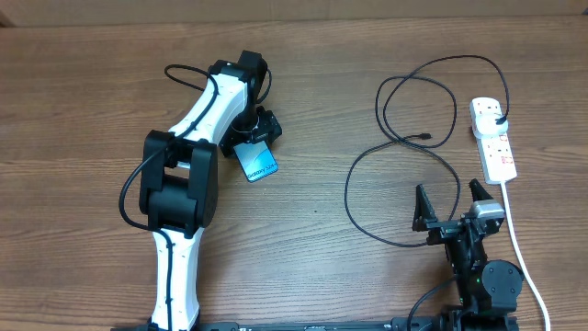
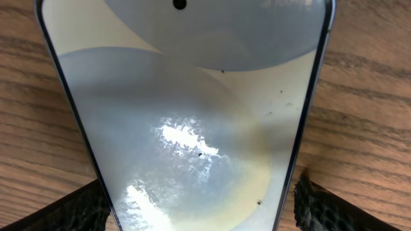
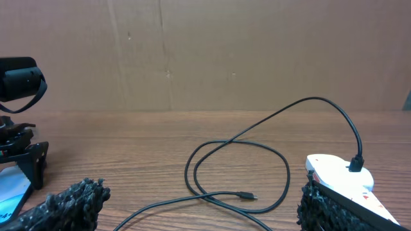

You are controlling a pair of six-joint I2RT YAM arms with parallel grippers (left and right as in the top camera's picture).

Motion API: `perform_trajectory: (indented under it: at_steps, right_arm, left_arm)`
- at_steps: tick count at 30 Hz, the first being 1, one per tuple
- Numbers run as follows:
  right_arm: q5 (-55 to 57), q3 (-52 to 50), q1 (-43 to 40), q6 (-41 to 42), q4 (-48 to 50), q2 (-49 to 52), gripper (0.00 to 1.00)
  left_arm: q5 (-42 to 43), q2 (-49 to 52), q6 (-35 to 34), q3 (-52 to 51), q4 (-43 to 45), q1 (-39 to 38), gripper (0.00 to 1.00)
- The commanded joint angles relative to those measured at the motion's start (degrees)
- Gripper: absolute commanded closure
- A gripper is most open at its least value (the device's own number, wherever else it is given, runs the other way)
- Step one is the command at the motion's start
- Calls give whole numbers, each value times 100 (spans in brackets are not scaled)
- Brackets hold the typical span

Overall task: Plug charger to phone and switch on socket
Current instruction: 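Lower the left gripper and grasp the smartphone by its top edge, then lift the smartphone upright with the left gripper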

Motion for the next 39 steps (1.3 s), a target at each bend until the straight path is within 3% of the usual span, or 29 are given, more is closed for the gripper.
perform_trajectory:
  at_steps: [1, 10, 21, 32, 39]
  right_arm:
    - [17, -61, -24, -9, 26, -44, 0]
    - [17, -61, -24, -9, 26, -44, 0]
    - [17, -61, -24, -9, 26, -44, 0]
    - [17, -61, -24, -9, 26, -44, 0]
    - [17, -61, -24, -9, 26, -44, 0]
  left_arm:
    - [269, 380, -131, -289, 72, -118, 8]
    - [214, 382, -122, -289, 105, -120, 20]
    - [254, 380, -48, -229, 85, -31, 23]
    - [1445, 378, 734, 603, -275, 160, 26]
    - [2664, 378, 1128, 1038, -470, 229, 26]
